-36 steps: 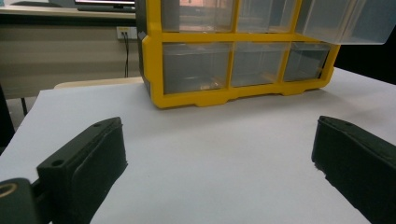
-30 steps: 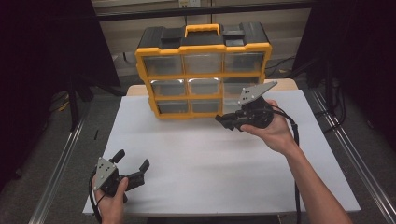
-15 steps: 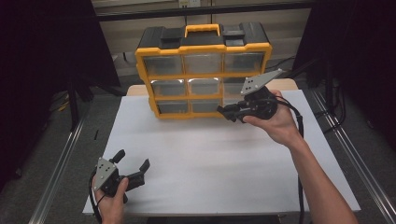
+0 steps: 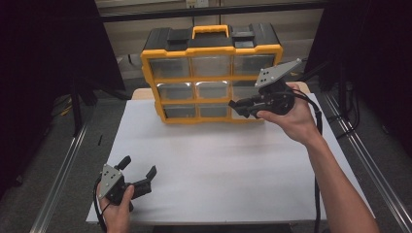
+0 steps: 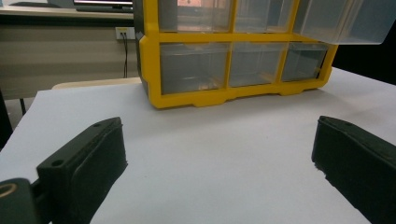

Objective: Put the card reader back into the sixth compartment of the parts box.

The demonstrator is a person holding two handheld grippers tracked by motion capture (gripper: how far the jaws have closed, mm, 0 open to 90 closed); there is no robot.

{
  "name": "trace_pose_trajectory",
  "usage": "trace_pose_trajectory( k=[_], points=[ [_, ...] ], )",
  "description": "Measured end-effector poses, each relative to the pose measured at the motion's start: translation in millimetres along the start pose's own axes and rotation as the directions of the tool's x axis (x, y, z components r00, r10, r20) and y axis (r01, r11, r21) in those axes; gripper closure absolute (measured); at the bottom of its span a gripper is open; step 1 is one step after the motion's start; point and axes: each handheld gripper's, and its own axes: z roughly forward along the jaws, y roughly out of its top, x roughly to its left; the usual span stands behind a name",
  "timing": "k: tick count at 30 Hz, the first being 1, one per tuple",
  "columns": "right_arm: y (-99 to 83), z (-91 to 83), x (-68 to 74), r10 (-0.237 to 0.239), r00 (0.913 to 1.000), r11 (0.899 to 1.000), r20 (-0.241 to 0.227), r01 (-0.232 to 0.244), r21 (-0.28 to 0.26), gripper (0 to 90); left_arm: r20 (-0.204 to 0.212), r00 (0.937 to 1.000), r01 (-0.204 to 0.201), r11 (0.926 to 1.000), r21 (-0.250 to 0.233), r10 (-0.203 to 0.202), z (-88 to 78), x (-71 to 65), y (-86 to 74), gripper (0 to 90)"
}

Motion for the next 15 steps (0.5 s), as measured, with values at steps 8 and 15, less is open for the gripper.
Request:
trace_pose_trajectory(
  k=[8,15],
  points=[
    [5.4,-5.4,-9.4,0.01,0.9998,1.0,0.018,-0.01,0.001,73.8,-0.004,1.0,0.003,1.0,-0.004,-0.003,-0.8,1.0,0.4,2.9],
    [10.3,-10.5,-18.3,0.018,0.999,1.0,0.041,-0.019,0.013,73.8,-0.007,1.0,0.001,1.0,-0.004,-0.001,-0.3,1.1,0.4,3.0]
  ],
)
